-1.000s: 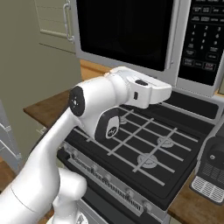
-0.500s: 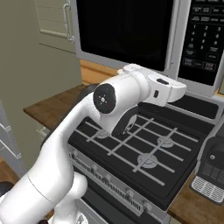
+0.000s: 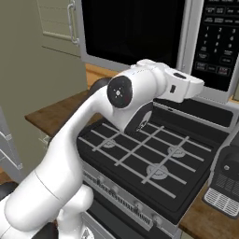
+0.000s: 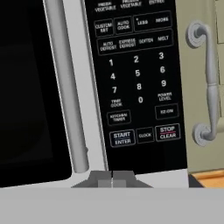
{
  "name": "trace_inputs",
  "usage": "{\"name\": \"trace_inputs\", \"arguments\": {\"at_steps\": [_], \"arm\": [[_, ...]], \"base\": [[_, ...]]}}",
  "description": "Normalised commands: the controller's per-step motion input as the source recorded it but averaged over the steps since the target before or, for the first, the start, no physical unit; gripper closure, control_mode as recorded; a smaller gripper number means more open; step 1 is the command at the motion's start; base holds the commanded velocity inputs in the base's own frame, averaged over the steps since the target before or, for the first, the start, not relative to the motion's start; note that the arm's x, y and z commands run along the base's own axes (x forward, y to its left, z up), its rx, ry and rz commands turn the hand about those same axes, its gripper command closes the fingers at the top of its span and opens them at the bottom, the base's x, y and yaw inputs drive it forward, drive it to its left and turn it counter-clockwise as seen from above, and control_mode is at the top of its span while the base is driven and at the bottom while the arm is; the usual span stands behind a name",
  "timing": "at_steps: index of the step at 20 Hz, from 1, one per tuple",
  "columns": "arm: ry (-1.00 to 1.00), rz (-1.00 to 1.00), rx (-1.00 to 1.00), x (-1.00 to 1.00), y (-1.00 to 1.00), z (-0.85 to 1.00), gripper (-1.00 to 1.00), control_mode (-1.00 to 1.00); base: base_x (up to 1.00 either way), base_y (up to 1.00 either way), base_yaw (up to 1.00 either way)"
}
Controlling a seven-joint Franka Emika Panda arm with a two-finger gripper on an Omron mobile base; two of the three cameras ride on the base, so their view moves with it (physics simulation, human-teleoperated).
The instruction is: Pick the garlic from the sink and place it in the bowl. Then pick the bowl and place it in the microwave. Then close the microwave door and press the start button.
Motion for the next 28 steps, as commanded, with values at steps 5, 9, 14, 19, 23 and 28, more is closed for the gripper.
{"name": "trace_inputs", "arguments": {"at_steps": [5, 9, 14, 19, 23, 28], "arm": [[0.06, 0.02, 0.01, 0.29, -0.1, 0.01, 1.0, -1.0], [0.0, 0.03, 0.04, 0.17, -0.24, 0.0, 1.0, -1.0], [0.0, 0.02, 0.05, 0.17, -0.24, 0.0, 1.0, -1.0], [0.0, 0.02, 0.01, 0.24, -0.12, 0.0, 1.0, -1.0], [0.0, 0.03, 0.05, 0.18, -0.28, 0.0, 1.0, -1.0], [0.0, 0.02, 0.04, 0.2, -0.25, 0.0, 1.0, -1.0]], "base": [[0.0, 0.0, 0.0], [0.0, 0.0, 0.0], [0.0, 0.0, 0.0], [0.0, 0.0, 0.0], [0.0, 0.0, 0.0], [0.0, 0.0, 0.0]]}}
